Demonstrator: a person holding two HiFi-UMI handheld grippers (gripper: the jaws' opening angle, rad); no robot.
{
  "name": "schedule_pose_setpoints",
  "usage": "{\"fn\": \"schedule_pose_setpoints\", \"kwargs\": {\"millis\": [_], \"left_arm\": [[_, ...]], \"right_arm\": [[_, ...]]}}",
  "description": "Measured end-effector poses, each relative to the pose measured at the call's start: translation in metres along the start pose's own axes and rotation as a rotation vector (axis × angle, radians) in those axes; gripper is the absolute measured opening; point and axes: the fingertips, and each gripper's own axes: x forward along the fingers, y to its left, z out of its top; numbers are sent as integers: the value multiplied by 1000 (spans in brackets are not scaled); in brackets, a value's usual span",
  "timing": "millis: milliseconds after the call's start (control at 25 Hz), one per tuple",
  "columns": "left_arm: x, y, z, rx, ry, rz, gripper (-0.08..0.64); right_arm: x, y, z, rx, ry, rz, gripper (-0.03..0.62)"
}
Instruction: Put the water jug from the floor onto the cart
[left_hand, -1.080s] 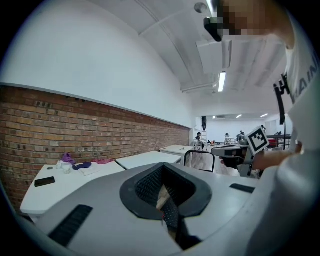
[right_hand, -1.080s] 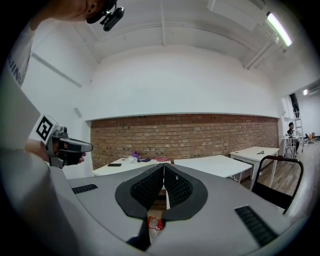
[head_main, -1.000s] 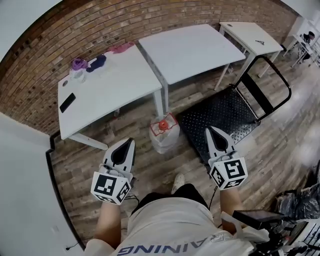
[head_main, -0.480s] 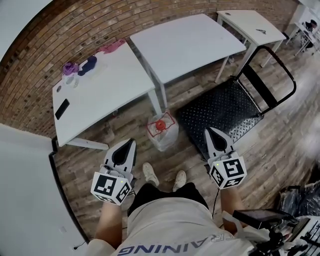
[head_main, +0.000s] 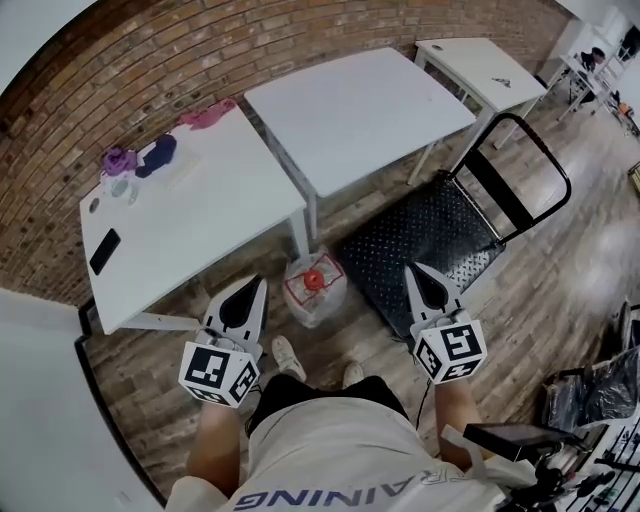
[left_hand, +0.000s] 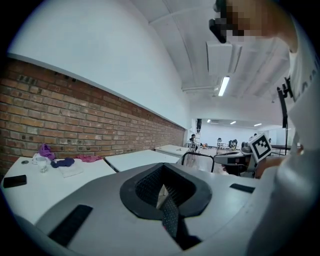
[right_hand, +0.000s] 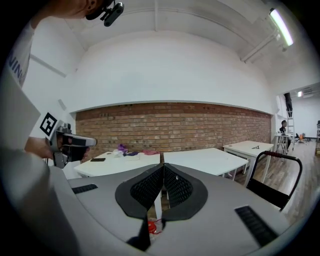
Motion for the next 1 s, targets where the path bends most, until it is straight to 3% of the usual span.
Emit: {"fn": "schedule_pose_setpoints", "kwargs": {"millis": [280,480,800,1000], "left_arm": [[11,88,-2,31,13,-38,2],[13,131,-6,10,23,-32,0],[13,138,-48,-54,107,9,2],[22,129,-77,-85,158,41,2]], "right_arm": [[75,53,27,-52,15,-11,6],[107,77,21,-68,59,3,6],[142,77,-22,-69,159,68,6],[162,73,-79,-91,262,139,9]]}}
